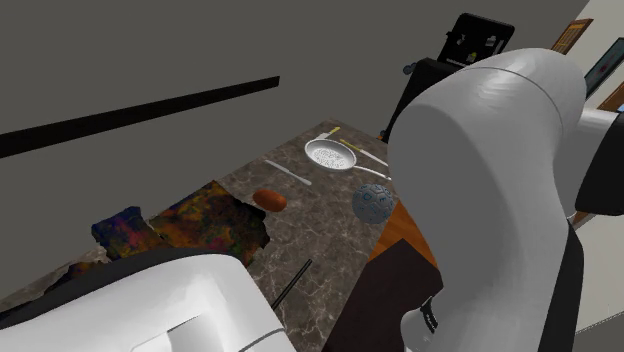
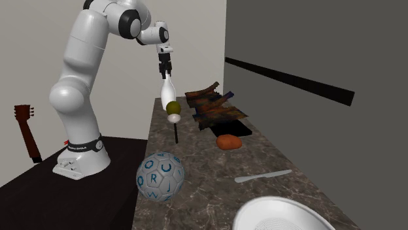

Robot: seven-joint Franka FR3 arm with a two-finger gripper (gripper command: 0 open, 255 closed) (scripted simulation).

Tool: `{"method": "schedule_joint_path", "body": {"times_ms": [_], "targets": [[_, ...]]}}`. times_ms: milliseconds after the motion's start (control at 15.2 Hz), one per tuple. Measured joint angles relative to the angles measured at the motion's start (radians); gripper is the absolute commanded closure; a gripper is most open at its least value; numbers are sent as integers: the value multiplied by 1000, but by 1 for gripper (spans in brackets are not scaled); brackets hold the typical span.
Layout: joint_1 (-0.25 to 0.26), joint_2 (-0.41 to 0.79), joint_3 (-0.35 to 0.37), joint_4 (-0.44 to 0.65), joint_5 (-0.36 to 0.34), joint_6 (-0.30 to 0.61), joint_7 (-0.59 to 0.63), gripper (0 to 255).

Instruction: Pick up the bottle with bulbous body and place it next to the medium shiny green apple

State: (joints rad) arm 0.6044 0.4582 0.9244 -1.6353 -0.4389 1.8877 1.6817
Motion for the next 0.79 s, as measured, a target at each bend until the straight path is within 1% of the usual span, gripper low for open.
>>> {"method": "schedule_joint_path", "body": {"times_ms": [132, 396, 792], "targets": [[-2, -6, 4, 9, 6, -13, -5, 0], [5, -29, 19, 81, 29, -96, -19, 0], [10, -26, 18, 98, 29, -111, -22, 0]]}}
